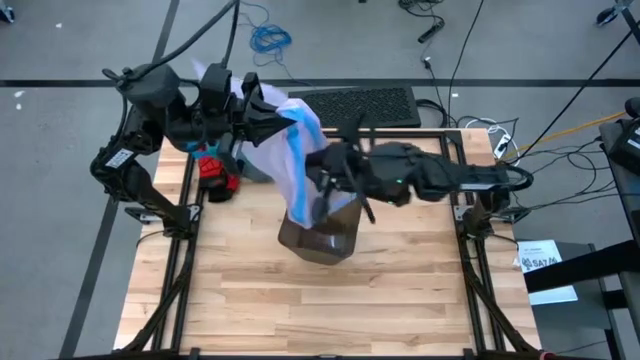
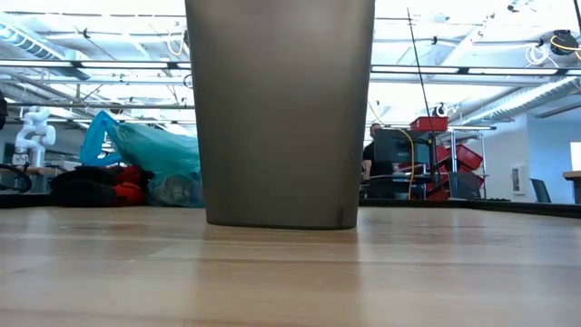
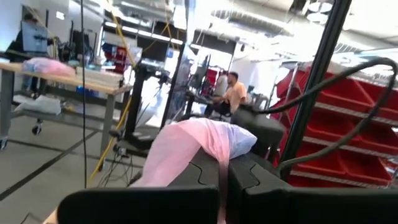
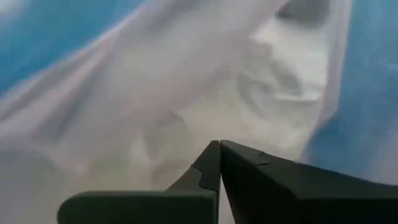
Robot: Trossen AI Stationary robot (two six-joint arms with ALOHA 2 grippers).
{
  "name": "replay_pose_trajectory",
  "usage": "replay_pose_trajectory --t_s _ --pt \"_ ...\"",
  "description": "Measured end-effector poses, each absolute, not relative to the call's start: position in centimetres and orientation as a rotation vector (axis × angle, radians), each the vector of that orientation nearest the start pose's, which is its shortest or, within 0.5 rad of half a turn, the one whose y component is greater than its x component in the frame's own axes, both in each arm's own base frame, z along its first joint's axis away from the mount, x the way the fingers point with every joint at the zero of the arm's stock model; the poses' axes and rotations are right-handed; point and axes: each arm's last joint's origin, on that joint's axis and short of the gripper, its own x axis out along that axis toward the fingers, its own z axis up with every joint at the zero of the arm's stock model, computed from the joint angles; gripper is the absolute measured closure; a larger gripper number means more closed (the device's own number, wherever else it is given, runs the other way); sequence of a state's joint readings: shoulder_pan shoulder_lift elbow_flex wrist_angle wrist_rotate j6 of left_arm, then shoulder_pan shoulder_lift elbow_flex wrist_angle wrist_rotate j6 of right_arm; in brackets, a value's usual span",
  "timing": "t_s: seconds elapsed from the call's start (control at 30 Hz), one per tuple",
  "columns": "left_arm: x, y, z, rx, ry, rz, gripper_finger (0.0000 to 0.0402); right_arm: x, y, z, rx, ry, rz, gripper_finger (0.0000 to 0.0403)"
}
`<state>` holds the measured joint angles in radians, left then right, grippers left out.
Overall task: Place trash/remove bag and relplace
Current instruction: Insert the new pink trash bag into the black trash bin
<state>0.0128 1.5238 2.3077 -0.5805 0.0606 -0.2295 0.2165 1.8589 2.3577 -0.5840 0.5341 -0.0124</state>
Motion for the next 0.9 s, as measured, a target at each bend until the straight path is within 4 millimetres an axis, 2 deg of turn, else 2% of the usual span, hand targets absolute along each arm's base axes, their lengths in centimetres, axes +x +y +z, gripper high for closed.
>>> replay_pose_trajectory --t_s 0.1,0.2,0.33,0.43,0.5,0.6,0.77,0.9 --pt "23.3 0.1 60.4 -0.220 -0.218 -0.076 0.0402 39.0 5.9 51.0 -0.012 0.042 -0.279 0.0402" --pt "23.2 0.1 60.6 -0.218 -0.233 -0.082 0.0402 40.9 5.3 49.2 0.017 0.093 -0.216 0.0402" --pt "23.2 0.1 60.8 -0.216 -0.254 -0.093 0.0402 41.9 5.0 46.7 0.086 0.261 -0.115 0.0403" --pt "23.1 0.1 61.0 -0.215 -0.277 -0.097 0.0402 41.5 5.2 44.9 0.148 0.440 -0.061 0.0403" --pt "23.1 0.1 61.0 -0.214 -0.278 -0.098 0.0402 40.7 5.3 44.3 0.199 0.548 -0.031 0.0403" --pt "23.1 0.0 61.0 -0.213 -0.278 -0.105 0.0402 38.6 5.5 44.5 0.269 0.673 0.016 0.0403" --pt "23.0 0.0 61.3 -0.209 -0.304 -0.131 0.0402 34.5 6.4 45.7 0.350 0.827 0.084 0.0403" --pt "23.0 -0.2 61.2 -0.230 -0.288 -0.142 0.0402 30.8 6.7 47.2 0.387 0.888 0.069 0.0403"
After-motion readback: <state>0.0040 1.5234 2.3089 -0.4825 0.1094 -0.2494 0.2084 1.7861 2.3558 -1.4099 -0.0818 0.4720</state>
